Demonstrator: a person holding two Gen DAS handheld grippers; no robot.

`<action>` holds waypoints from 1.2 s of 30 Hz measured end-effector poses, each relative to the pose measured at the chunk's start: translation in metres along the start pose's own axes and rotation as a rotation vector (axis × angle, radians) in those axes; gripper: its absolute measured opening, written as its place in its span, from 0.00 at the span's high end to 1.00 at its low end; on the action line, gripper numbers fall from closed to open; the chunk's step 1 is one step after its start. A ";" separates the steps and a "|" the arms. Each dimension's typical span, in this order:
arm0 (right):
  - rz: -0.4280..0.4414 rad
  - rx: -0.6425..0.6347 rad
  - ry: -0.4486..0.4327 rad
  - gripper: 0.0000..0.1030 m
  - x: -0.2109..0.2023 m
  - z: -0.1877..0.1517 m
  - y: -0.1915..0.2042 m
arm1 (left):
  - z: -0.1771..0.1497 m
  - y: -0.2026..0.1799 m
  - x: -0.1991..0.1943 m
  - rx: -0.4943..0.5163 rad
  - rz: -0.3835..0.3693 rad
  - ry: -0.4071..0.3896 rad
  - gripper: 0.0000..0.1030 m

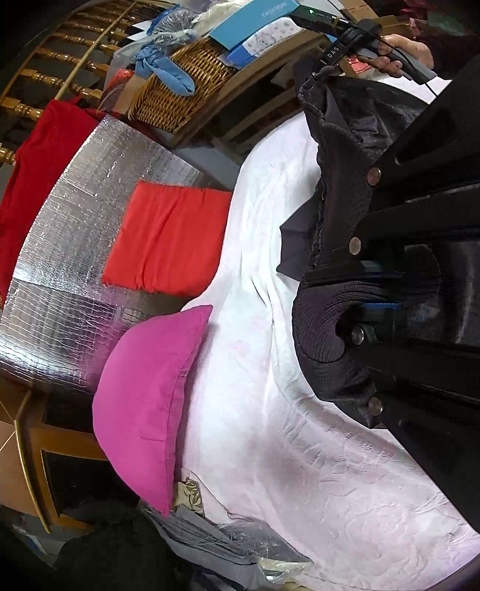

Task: Fold large clothes
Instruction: 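Carry the hem over the jacket toward the collar with both grippers, then lay the hem down near the collar and open both grippers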

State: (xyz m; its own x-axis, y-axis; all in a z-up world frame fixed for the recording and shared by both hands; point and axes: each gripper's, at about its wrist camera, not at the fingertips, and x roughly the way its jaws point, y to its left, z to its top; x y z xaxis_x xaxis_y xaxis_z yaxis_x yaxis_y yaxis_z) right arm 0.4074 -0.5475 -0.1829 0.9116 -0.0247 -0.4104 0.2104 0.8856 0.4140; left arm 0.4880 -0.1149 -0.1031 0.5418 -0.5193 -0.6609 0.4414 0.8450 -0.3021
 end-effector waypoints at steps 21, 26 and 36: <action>-0.058 0.063 0.107 0.91 0.082 -0.022 -0.032 | -0.008 0.011 0.085 -0.013 0.076 0.081 0.91; -0.063 0.092 0.155 0.91 0.102 -0.029 -0.041 | -0.012 0.014 0.102 -0.017 0.098 0.097 0.91; -0.055 0.179 0.272 0.91 0.134 -0.039 -0.060 | -0.023 0.024 0.133 -0.057 0.136 0.125 0.90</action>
State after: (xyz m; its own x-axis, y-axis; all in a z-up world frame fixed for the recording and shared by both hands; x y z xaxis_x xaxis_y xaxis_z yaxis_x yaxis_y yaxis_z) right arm 0.5038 -0.5857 -0.2940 0.7741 0.0757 -0.6285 0.3376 0.7904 0.5112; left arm 0.5544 -0.1603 -0.2142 0.4988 -0.3833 -0.7774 0.3271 0.9138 -0.2407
